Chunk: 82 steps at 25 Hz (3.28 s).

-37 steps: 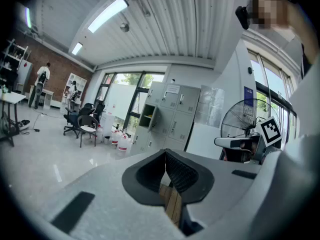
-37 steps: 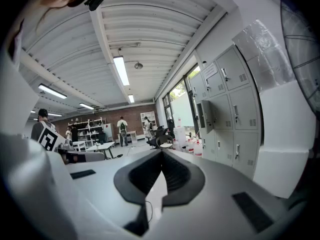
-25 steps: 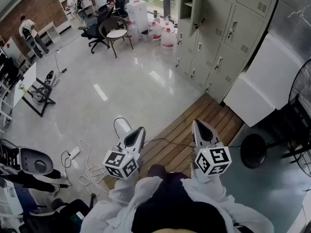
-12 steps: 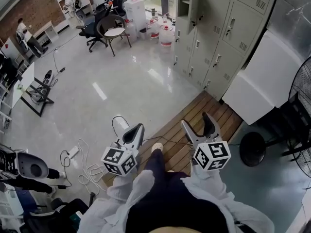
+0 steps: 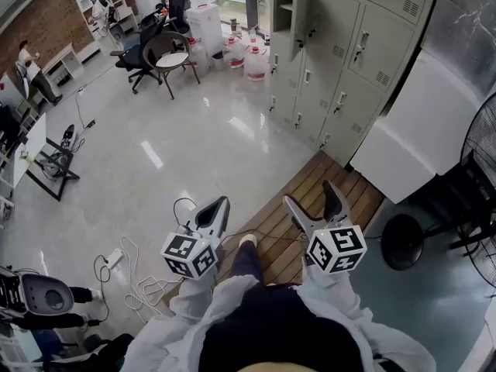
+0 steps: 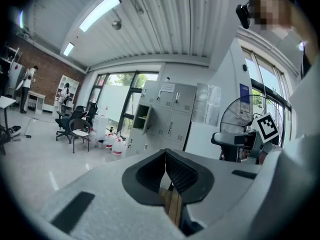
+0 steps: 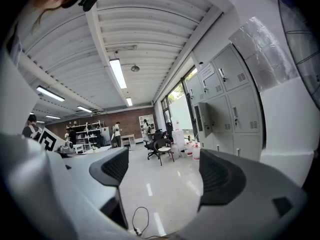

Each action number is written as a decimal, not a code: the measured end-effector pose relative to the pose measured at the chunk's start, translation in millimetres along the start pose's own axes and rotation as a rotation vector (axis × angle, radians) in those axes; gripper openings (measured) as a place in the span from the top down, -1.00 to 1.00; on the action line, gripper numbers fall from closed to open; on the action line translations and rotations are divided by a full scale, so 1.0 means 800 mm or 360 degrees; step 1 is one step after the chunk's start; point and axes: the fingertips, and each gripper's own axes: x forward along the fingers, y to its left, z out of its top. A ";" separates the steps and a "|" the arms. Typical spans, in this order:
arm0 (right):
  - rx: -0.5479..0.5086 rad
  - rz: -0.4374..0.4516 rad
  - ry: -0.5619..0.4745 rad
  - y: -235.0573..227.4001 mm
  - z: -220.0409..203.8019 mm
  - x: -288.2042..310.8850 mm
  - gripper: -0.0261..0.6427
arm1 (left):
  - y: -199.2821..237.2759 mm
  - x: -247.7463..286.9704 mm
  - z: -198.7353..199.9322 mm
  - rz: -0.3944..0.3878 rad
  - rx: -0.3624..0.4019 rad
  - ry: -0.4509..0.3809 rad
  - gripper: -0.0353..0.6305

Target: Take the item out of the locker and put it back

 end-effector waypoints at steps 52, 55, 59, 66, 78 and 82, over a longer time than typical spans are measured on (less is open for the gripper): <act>0.0020 0.0401 -0.0067 -0.282 0.073 0.623 -0.54 | 0.343 0.618 0.086 -0.0050 -0.0012 -0.0059 0.87; 0.0112 0.0443 -0.0039 -0.297 0.071 0.649 -0.54 | 0.356 0.643 0.089 -0.0023 -0.0030 -0.0064 0.87; 0.0156 0.0452 -0.0020 -0.310 0.071 0.682 -0.54 | 0.382 0.671 0.097 0.0004 -0.0031 -0.0054 0.87; 0.0128 0.0406 -0.0044 -0.338 0.072 0.763 -0.54 | 0.446 0.744 0.117 -0.0035 0.0011 -0.0066 0.87; 0.0114 0.0206 -0.0152 -0.378 0.112 0.982 -0.54 | 0.597 0.906 0.187 -0.0264 0.0099 -0.0075 0.87; 0.0065 0.0075 -0.0250 -0.404 0.132 1.043 -0.54 | 0.649 0.951 0.203 -0.0341 0.0148 -0.0050 0.87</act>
